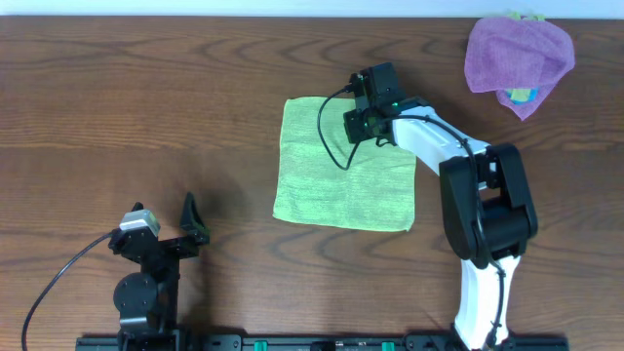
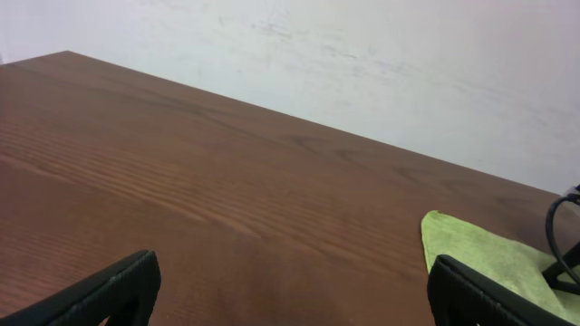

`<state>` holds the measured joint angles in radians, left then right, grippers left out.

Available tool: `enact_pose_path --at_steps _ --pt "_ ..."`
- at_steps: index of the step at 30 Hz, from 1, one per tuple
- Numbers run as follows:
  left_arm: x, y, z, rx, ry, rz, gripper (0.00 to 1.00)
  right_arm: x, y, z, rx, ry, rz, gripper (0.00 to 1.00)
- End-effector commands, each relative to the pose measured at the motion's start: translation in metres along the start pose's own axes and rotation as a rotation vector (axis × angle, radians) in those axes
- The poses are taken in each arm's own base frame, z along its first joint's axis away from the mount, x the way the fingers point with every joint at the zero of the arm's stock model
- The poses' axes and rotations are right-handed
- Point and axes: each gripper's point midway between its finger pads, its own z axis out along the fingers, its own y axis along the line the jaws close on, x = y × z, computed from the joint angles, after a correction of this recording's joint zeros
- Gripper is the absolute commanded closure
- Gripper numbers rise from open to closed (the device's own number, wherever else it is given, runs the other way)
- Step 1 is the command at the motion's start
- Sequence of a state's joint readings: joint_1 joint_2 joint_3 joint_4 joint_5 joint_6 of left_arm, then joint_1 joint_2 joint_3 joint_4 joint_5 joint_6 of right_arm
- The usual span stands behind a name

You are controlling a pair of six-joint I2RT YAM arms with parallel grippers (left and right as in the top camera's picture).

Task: Fold the cloth
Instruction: 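Release the towel and retract the right gripper toward the front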

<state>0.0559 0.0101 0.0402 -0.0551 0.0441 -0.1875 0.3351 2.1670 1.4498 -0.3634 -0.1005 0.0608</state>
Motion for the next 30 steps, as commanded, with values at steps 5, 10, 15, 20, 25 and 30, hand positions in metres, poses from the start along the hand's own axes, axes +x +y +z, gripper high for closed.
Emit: enact_pose_path --at_steps 5,10,15,20,25,30 --pt "0.019 0.007 0.002 -0.022 0.044 -0.002 0.05 0.027 0.018 0.024 -0.046 0.086 -0.005 0.99" --pt "0.019 0.007 0.002 -0.022 0.044 -0.002 0.05 0.01 0.021 0.009 -0.045 0.101 -0.004 0.25" --pt "0.019 0.007 0.002 -0.022 0.044 -0.002 0.05 -0.017 0.026 -0.029 -0.039 0.129 -0.001 0.01" --pt "0.019 0.006 0.002 -0.022 0.044 -0.002 0.05 -0.059 0.038 -0.107 -0.033 0.015 -0.09 0.01" --pt "0.017 0.008 0.003 -0.031 0.033 -0.002 0.05 -0.05 0.028 -0.223 0.141 -0.037 -0.16 0.01" --pt "0.011 0.005 0.003 -0.017 0.011 -0.029 0.04 -0.007 0.036 -0.307 0.152 -0.053 -0.19 0.01"
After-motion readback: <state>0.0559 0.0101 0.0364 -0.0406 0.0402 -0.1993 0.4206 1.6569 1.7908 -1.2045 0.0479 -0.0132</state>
